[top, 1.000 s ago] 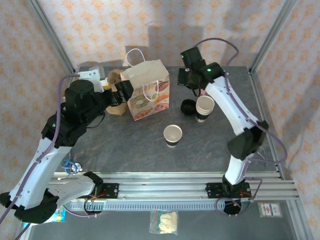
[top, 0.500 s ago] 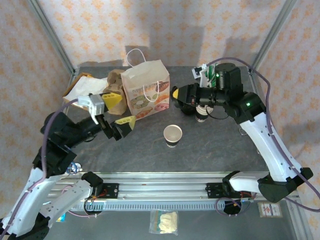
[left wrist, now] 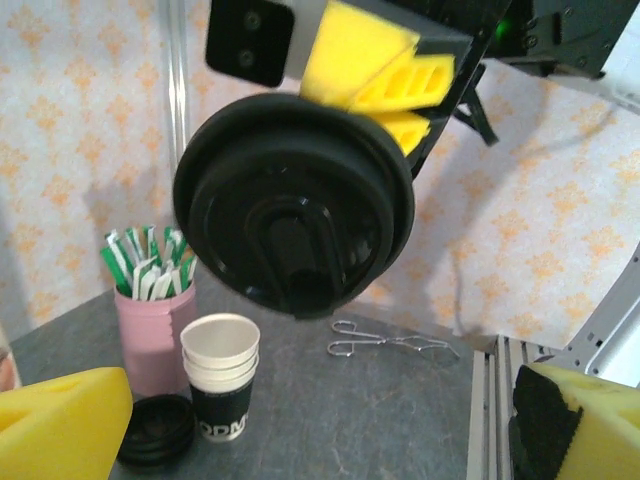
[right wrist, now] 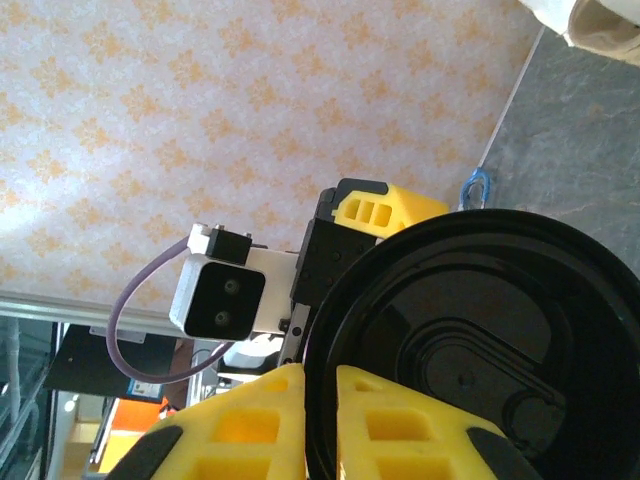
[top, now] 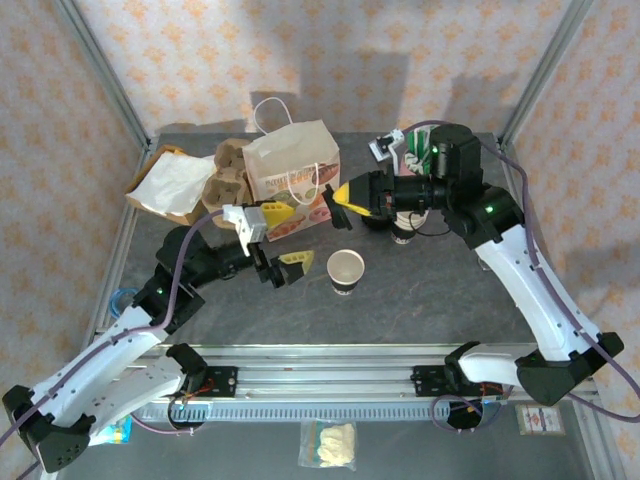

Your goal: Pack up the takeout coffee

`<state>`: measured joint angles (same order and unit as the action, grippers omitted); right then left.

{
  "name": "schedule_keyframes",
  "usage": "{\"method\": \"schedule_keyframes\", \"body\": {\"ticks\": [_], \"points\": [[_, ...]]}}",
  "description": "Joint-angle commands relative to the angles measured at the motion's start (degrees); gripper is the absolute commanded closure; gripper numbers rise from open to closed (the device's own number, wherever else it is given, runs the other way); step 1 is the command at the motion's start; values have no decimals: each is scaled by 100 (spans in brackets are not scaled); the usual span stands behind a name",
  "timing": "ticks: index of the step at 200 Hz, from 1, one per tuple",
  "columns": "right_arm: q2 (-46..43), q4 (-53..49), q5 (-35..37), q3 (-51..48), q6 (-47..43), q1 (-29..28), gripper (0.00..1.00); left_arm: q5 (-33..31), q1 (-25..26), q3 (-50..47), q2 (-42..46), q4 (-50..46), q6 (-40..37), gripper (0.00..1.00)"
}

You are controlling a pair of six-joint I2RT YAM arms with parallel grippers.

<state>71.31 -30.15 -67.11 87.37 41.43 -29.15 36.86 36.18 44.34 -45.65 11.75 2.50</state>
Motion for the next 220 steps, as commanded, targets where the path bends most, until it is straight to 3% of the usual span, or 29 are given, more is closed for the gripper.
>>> {"method": "schedule_keyframes", "body": {"ticks": [1,122,220], "points": [[43,348,-328,-143,204,12,89,-285,104,-124,-154,1225,58,1],[53,567,-389,-282,288,-39,89,-176,291,57,-1192,2622,880,1],[133,588,-308,-189,366,-300,90,48,398,290,-1527,2854,1190,1]]}}
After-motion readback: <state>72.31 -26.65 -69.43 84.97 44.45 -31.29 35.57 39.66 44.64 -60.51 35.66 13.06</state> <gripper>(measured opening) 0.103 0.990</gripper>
